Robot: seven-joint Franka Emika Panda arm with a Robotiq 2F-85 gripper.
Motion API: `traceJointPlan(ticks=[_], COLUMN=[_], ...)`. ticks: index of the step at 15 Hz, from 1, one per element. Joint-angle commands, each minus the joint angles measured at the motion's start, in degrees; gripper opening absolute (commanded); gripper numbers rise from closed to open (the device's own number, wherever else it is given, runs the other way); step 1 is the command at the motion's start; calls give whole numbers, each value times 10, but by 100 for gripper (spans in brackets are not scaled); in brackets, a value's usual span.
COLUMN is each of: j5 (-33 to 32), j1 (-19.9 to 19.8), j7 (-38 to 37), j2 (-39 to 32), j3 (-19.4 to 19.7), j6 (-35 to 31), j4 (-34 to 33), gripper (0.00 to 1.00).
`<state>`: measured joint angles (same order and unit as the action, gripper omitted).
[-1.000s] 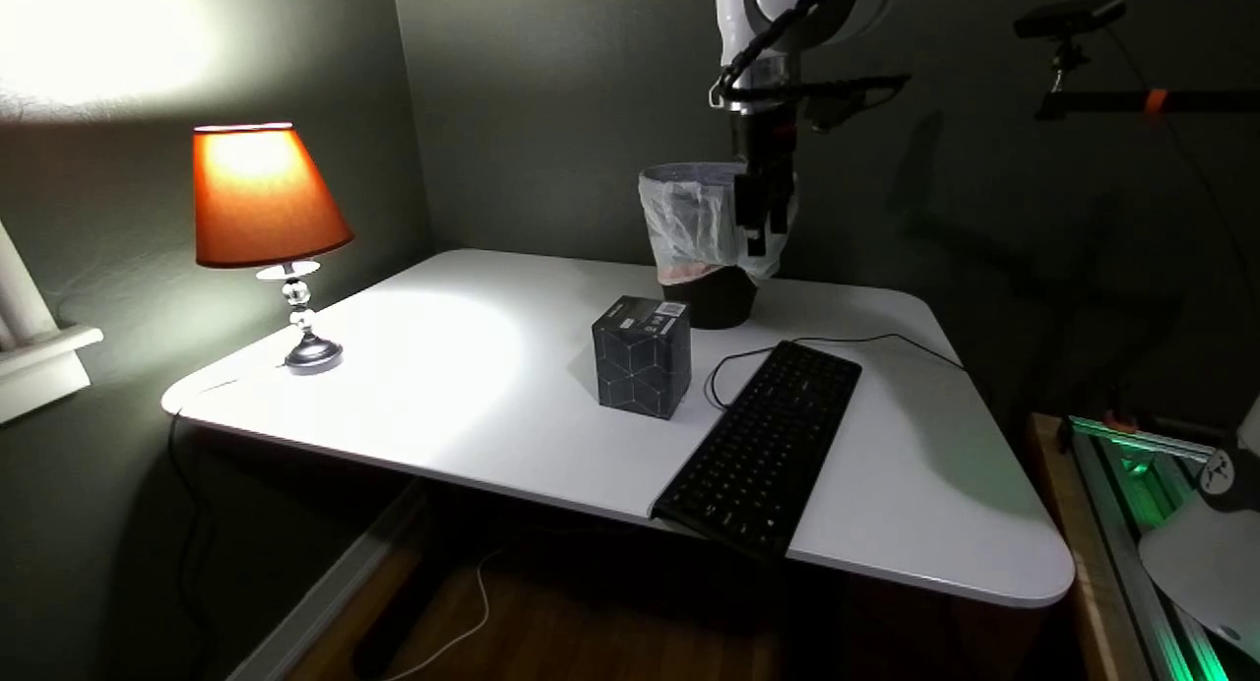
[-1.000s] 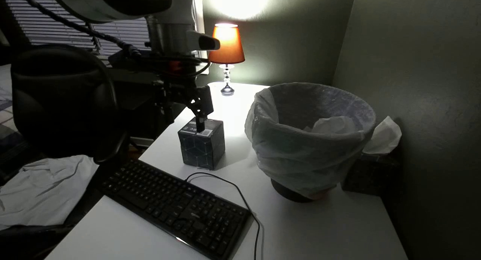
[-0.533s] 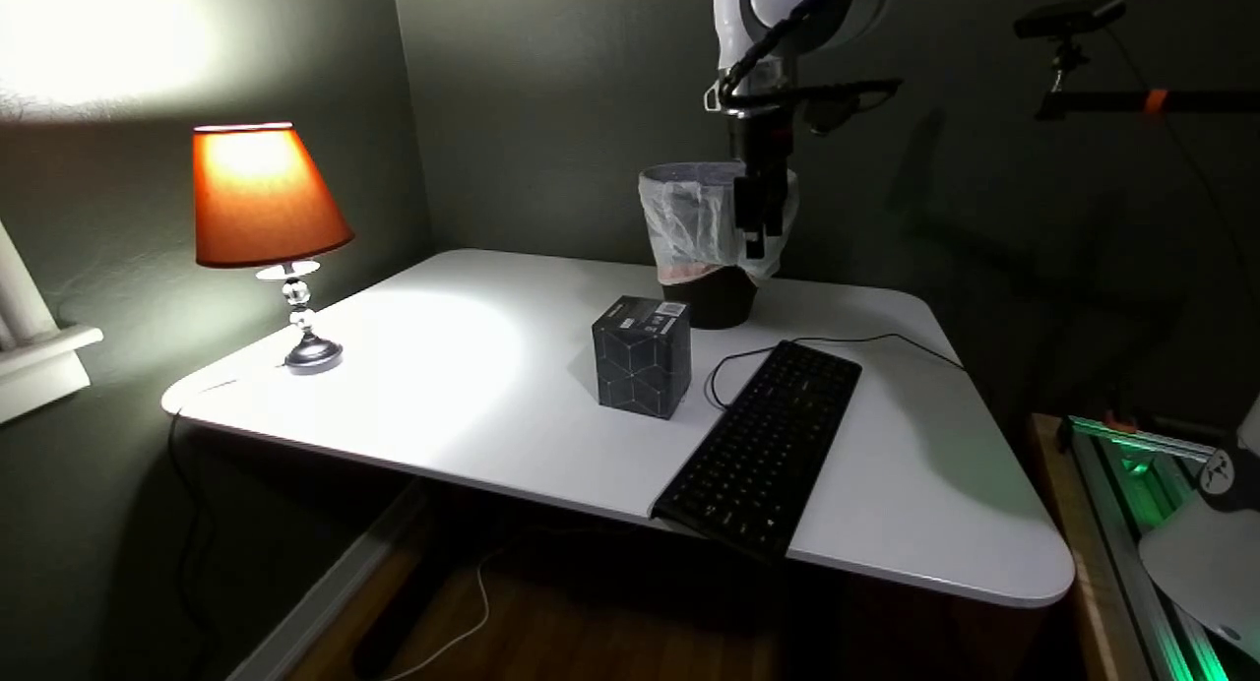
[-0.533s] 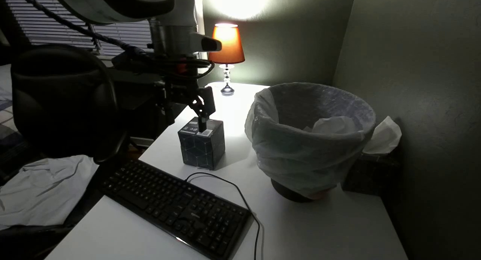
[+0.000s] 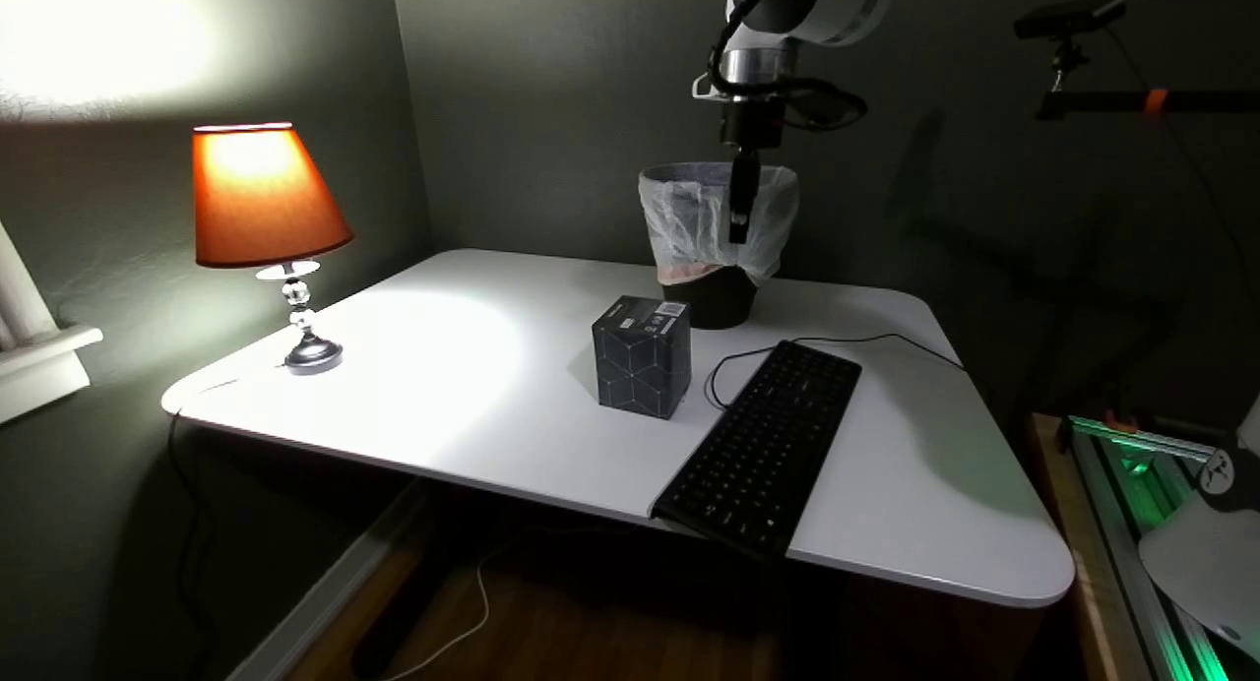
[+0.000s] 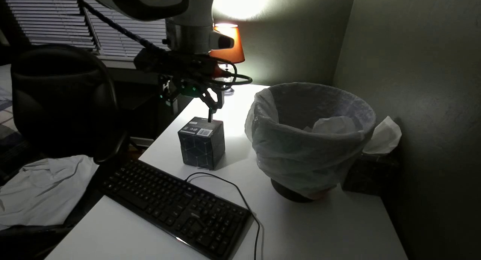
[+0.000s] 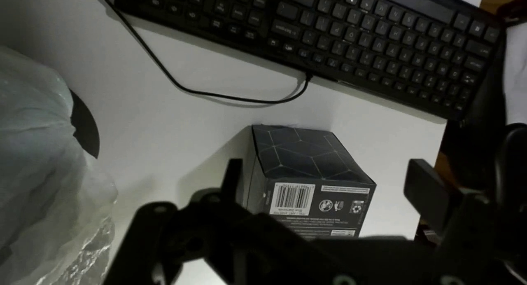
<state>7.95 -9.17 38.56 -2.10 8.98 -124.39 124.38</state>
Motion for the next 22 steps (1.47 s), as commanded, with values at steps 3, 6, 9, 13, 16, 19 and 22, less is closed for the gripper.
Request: traceJointPlan(ticks=[3,6,9,13,16,19,22], j5=[115,182,234,266,270,265,260], j1=[-16,-21,-25,-32,-38,-44,-48], j7=[64,64,52,48,44,36,27], j2=[-41,-61,-88,-120,-148,-170,-188], j3=[-3,-9,-16,-28,-38,-47,-55], j6=[-22,-58,-97,-125,-124,-119,-121], j4=[-15,-14,-19,-30,-49,-68,-85], gripper=[100,100,100,100,100,74,50])
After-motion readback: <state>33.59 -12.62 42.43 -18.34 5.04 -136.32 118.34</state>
